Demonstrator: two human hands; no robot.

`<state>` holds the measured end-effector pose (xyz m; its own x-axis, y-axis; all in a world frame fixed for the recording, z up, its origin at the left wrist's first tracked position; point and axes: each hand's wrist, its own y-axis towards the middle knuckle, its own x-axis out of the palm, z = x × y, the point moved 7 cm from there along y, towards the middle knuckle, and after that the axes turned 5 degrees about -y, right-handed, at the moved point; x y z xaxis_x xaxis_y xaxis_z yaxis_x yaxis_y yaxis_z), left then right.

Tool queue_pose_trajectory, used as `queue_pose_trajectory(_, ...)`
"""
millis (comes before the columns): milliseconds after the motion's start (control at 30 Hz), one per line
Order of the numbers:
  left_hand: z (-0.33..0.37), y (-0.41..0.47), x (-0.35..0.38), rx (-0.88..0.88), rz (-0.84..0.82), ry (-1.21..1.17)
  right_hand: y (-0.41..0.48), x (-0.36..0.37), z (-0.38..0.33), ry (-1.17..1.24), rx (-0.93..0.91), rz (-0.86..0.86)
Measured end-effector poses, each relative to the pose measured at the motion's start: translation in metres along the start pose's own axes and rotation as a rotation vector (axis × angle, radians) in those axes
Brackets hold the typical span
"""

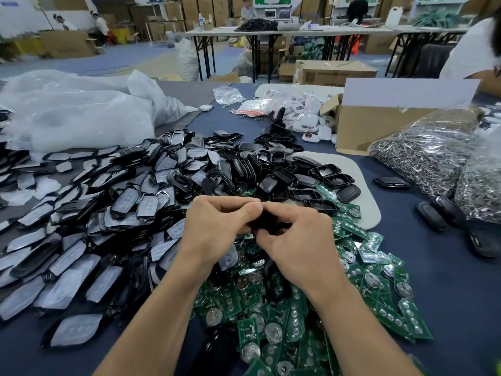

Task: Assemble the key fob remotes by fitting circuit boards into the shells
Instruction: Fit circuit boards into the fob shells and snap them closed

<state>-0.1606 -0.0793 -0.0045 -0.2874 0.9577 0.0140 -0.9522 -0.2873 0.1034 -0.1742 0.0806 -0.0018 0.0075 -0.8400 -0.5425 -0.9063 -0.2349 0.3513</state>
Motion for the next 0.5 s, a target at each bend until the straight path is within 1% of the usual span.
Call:
queue_pose_trajectory(67,-0.005,0.000,0.000,0.007,0.050,0.045,0.000,0.004,-0.003,-0.109,-0.021,-0.003)
queue_pose_trajectory(133,-0.011,0.000,0.001,-0.022,0.075,0.058,0.000,0.008,-0.004,-0.211,-0.017,-0.017)
queue_pose_trajectory(200,-0.016,0.001,0.001,-0.043,0.096,0.082,0.000,0.011,-0.001,-0.239,-0.007,-0.038)
queue_pose_trajectory(300,-0.018,0.003,-0.002,-0.057,0.110,0.092,0.006,0.004,0.013,-0.068,0.104,-0.057)
queue_pose_trajectory(400,-0.015,0.003,0.001,-0.055,0.064,0.041,0.010,-0.003,0.028,0.144,0.254,-0.064)
queue_pose_trajectory(500,-0.013,0.003,0.003,-0.043,0.010,0.018,0.010,-0.005,0.033,0.226,0.311,-0.044)
